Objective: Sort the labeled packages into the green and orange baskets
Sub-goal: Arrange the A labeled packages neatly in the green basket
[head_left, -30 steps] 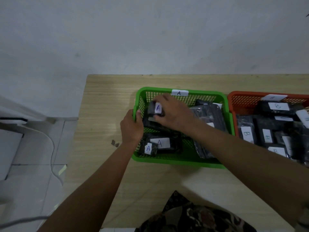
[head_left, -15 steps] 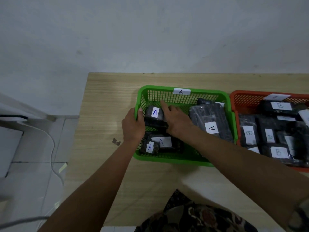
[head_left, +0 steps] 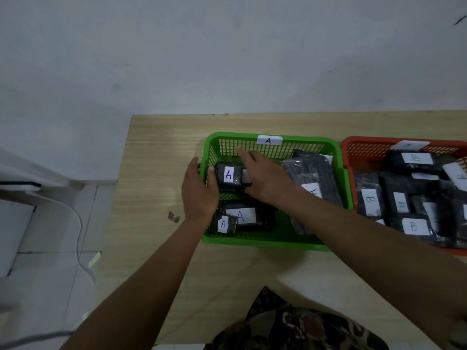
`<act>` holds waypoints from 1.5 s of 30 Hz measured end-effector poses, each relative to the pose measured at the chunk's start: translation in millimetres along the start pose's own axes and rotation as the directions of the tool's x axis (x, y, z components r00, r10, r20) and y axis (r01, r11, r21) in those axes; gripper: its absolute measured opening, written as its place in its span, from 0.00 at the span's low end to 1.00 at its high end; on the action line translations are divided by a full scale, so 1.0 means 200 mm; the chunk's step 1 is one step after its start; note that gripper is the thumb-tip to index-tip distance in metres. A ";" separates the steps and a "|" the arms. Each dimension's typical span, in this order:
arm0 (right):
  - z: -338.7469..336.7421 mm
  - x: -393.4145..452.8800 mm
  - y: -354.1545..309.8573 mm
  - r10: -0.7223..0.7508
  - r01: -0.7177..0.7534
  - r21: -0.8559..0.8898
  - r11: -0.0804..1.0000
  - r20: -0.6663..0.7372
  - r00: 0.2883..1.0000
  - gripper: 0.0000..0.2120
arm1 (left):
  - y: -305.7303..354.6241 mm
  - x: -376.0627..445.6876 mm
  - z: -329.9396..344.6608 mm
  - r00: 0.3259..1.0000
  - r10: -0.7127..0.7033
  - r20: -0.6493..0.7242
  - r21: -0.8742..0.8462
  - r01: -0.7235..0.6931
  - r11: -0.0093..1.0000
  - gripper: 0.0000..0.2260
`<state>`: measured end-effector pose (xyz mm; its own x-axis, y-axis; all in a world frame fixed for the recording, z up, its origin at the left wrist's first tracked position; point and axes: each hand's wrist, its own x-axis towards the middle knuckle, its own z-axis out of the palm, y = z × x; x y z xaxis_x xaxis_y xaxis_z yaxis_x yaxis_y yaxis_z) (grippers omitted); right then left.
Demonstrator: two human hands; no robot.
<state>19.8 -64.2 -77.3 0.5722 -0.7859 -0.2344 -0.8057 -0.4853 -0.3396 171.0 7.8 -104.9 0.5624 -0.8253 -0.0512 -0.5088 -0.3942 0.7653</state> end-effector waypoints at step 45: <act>-0.08 -0.45 0.52 0.170 -0.163 -0.053 0.985 0.443 0.880 0.29 | 0.38 -0.21 0.12 0.967 0.006 0.255 -0.272 0.066 0.960 0.11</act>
<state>-118.2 -49.4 -77.4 0.4350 -0.6046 -0.6673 -0.8952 -0.3700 -0.2483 93.0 3.7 -59.3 0.3747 -0.9033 -0.2088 -0.2741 -0.3231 0.9058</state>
